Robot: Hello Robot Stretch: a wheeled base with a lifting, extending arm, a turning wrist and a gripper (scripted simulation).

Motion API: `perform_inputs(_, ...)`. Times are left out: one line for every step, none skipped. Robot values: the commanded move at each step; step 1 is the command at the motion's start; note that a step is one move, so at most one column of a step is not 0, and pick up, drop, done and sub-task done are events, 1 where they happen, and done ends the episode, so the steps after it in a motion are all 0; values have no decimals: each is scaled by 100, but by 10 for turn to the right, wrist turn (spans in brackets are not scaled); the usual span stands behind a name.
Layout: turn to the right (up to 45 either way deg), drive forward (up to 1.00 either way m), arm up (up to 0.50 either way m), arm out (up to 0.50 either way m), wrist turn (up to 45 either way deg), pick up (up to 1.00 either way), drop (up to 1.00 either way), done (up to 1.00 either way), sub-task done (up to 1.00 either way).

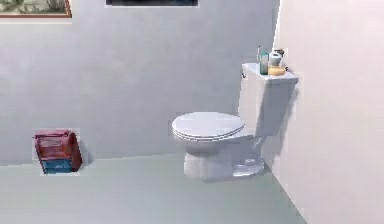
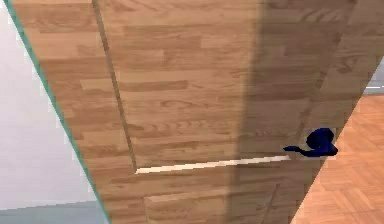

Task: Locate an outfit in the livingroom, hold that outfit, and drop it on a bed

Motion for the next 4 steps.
perform_inputs(0, 30, 0, 0, 0, 0, 0, 0, 0)
perform_inputs(-90, 0, 0, 0, 0, 0, 0, 0, 0)
perform_inputs(0, 15, 0, 0, 0, 0, 0, 0, 0)
perform_inputs(-450, 0, 0, 0, 0, 0, 0, 0, 0)
